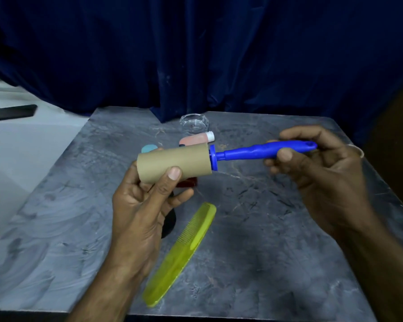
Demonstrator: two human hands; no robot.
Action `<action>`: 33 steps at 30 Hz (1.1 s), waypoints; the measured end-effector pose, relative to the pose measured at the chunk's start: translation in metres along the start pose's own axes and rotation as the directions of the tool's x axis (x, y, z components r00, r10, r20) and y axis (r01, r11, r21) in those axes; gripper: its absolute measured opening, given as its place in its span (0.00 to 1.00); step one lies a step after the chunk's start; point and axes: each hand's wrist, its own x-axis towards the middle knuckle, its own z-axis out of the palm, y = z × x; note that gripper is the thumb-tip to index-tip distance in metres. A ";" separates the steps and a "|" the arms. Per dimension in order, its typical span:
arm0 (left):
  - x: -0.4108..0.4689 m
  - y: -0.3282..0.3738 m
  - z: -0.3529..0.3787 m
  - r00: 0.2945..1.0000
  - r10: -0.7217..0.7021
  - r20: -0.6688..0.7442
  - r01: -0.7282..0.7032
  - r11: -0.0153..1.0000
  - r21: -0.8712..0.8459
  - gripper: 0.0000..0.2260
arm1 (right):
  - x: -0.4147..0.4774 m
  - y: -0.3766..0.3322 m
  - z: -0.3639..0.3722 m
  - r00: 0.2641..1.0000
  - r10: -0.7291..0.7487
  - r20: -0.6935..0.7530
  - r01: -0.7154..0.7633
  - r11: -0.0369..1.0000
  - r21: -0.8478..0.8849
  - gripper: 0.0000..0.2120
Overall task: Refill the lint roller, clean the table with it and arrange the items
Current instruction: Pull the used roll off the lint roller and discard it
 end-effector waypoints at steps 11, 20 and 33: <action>-0.011 0.006 -0.013 0.996 0.040 -0.084 -0.039 0.999 0.015 0.20 | -0.013 0.027 0.040 0.962 0.214 -0.168 -0.180 0.964 0.196 0.15; -0.022 0.007 -0.021 0.974 0.166 -0.157 -0.149 0.982 0.114 0.28 | -0.016 0.038 0.057 0.941 0.299 -0.158 -0.223 0.900 0.375 0.23; -0.040 0.007 -0.035 0.955 0.236 -0.182 -0.193 0.955 0.226 0.31 | -0.040 0.050 0.091 0.962 0.273 -0.007 -0.259 0.920 0.295 0.06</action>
